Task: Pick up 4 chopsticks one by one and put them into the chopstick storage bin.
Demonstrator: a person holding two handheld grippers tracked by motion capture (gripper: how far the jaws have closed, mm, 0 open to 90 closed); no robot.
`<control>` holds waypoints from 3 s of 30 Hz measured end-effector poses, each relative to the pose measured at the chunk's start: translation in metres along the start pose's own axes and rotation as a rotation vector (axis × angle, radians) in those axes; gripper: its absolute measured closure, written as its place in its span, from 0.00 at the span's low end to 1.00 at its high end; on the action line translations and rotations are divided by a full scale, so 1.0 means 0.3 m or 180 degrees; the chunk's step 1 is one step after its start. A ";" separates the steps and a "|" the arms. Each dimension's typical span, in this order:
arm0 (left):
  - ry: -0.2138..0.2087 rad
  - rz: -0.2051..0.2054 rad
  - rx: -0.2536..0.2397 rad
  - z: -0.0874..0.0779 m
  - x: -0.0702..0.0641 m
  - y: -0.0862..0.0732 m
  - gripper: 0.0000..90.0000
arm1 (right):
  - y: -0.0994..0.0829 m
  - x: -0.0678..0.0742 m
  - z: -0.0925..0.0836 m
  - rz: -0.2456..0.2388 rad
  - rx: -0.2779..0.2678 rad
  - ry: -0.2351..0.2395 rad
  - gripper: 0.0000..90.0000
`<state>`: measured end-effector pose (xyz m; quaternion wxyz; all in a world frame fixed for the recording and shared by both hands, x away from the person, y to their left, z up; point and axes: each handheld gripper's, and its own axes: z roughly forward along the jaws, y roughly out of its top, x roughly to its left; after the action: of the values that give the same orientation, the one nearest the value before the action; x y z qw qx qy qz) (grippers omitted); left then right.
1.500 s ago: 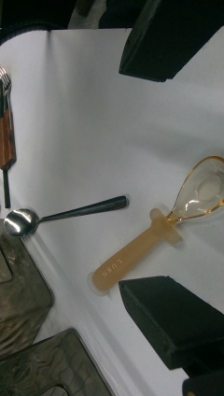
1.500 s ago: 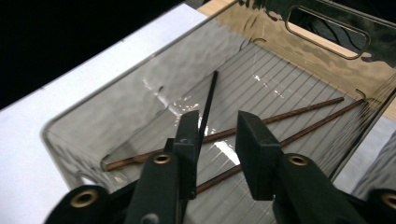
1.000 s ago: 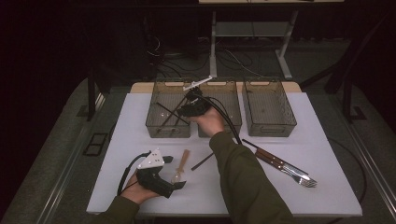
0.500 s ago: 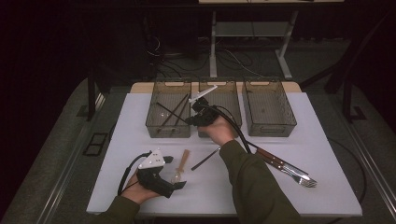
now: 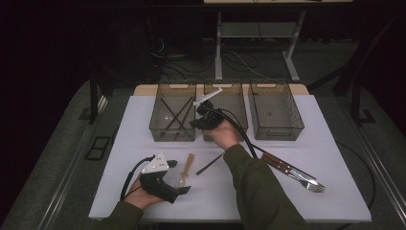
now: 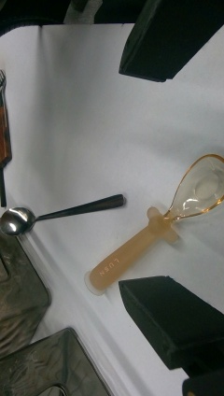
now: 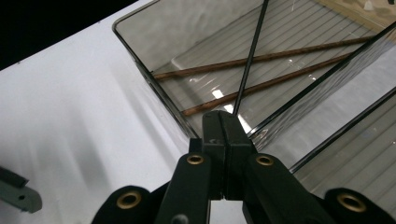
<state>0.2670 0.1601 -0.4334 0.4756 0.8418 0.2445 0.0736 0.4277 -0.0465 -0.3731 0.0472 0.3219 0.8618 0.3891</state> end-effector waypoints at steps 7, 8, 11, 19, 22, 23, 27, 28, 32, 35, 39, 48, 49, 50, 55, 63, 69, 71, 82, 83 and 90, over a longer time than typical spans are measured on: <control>0.0011 0.0004 0.0002 -0.001 -0.001 0.000 0.00 | -0.042 -0.002 -0.066 0.0004 -0.0111 0.0069 0.83; 0.0005 0.0003 0.0002 0.000 -0.001 0.000 0.00 | -0.048 -0.004 -0.076 -0.0006 -0.0119 0.0071 0.81; 0.0002 -0.0009 -0.0001 -0.002 0.000 0.000 0.00 | -0.079 -0.013 -0.119 -0.0025 -0.0140 0.0099 0.76; -0.0001 -0.0071 -0.0046 0.000 0.002 -0.004 0.00 | -0.156 -0.047 -0.241 -0.0033 -0.0184 0.0050 0.65; 0.0011 -0.0073 -0.0025 -0.001 0.003 -0.004 0.00 | -0.188 -0.062 -0.270 -0.0029 -0.0203 0.0007 0.59; 0.0012 -0.0067 -0.0013 -0.002 0.005 -0.005 0.00 | -0.200 -0.069 -0.282 -0.0028 -0.0192 -0.0002 0.58; 0.0011 -0.0092 -0.0027 -0.001 0.004 -0.005 0.00 | -0.256 -0.098 -0.325 -0.0018 -0.0211 -0.0027 0.55; 0.0011 -0.0080 -0.0018 -0.001 0.005 -0.005 0.00 | -0.267 -0.101 -0.334 -0.0003 -0.0213 -0.0034 0.55; 0.0013 -0.0096 -0.0021 0.001 0.006 -0.006 0.00 | -0.325 -0.123 -0.379 0.0032 -0.0271 -0.0071 0.53; 0.0012 -0.0072 0.0004 0.000 0.008 -0.006 0.00 | -0.364 -0.136 -0.407 0.0056 -0.0307 -0.0084 0.52; 0.0016 -0.0076 -0.0001 0.002 0.009 -0.007 0.00 | -0.411 -0.152 -0.433 0.0068 -0.0306 -0.0110 0.51; 0.0025 -0.0076 0.0001 0.001 0.009 -0.007 0.00 | -0.524 -0.199 -0.521 0.0174 -0.0312 -0.0251 0.51; 0.0022 -0.0076 0.0000 0.002 0.009 -0.007 0.00 | -0.535 -0.207 -0.532 0.0182 -0.0313 -0.0264 0.51; 0.0019 -0.0073 0.0002 0.002 0.009 -0.006 0.00 | -0.546 -0.215 -0.542 0.0187 -0.0313 -0.0281 0.52; 0.0013 -0.0075 0.0006 0.001 0.008 -0.005 0.00 | -0.600 -0.251 -0.588 0.0279 -0.0292 -0.0401 0.55; 0.0016 -0.0071 0.0004 0.000 0.007 -0.005 0.00 | -0.690 -0.290 -0.633 0.0313 -0.0156 -0.0509 0.67; 0.0013 -0.0071 0.0016 0.002 0.006 -0.005 0.00 | -0.758 -0.313 -0.652 0.0320 0.0047 -0.0533 0.83; 0.0015 -0.0069 0.0019 0.003 0.006 -0.005 0.00 | -0.779 -0.317 -0.652 0.0286 0.0148 -0.0556 0.85; 0.0011 -0.0066 0.0025 0.003 0.007 -0.006 0.00 | -0.823 -0.339 -0.623 0.0287 0.0424 -0.0502 0.89; 0.0010 -0.0061 0.0026 0.004 0.007 -0.006 0.00 | -0.824 -0.338 -0.622 0.0294 0.0437 -0.0496 0.89; 0.0010 -0.0055 0.0032 0.004 0.007 -0.005 0.00 | -0.827 -0.343 -0.611 0.0276 0.0498 -0.0512 0.90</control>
<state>0.2687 0.1607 -0.4357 0.4716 0.8419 0.2528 0.0696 0.3194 -0.3464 -0.4374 0.0740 0.3918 0.8683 0.2952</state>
